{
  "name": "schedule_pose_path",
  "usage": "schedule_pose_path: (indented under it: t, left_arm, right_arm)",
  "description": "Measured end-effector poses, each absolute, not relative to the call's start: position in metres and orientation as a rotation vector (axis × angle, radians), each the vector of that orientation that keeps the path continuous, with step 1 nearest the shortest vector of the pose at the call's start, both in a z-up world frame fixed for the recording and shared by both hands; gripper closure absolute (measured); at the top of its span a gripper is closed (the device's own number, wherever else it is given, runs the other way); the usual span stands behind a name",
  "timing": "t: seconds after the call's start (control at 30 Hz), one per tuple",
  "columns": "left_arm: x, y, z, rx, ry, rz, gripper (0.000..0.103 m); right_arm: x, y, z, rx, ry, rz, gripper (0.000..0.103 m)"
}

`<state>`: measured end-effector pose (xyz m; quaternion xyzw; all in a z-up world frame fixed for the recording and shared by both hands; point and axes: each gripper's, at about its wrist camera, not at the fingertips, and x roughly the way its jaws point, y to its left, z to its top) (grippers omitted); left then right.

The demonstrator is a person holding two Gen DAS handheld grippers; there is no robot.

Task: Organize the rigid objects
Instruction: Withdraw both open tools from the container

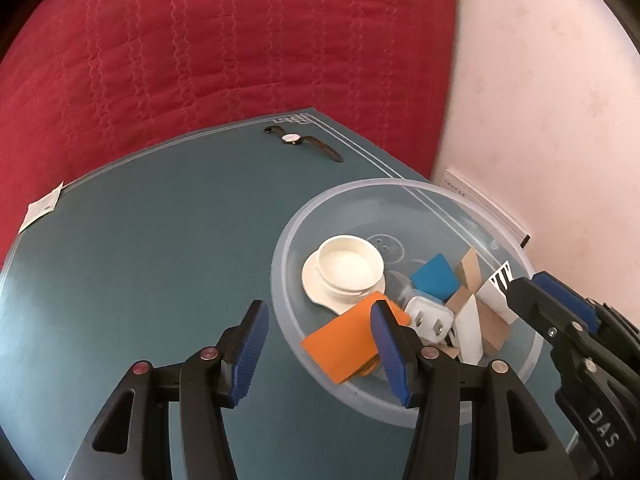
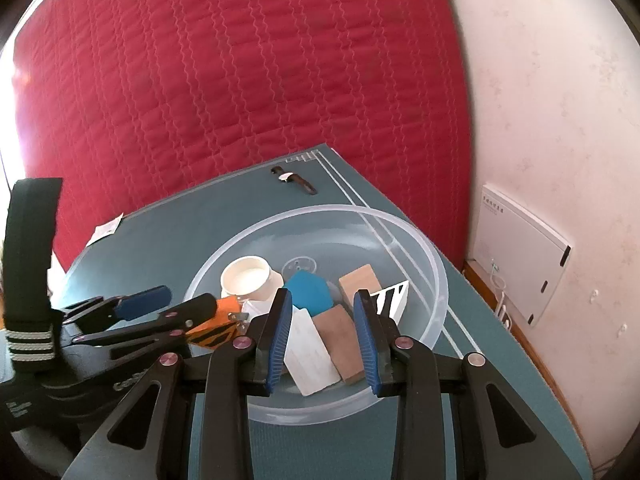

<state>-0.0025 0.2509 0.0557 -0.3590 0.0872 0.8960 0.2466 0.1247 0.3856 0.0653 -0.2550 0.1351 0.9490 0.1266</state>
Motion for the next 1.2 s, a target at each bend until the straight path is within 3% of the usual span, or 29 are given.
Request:
schedule_pose_path:
  t: [0.17, 0.33, 1.2]
  left_arm:
    - [0.002, 0.239, 0.061, -0.964, 0.237, 2.494, 0.034]
    - [0.004, 0.228, 0.063, -0.953, 0.258, 2.552, 0.030]
    - [0.006, 0.231, 0.054, -0.978, 0.333, 2.534, 0.029]
  right_arm:
    - [0.125, 0.384, 0.066, -0.744, 0.392, 2.763, 0.070]
    - [0.126, 0.383, 0.067, -0.745, 0.395, 2.763, 0.070]
    - [0.126, 0.383, 0.065, -0.762, 0.397, 2.773, 0.069]
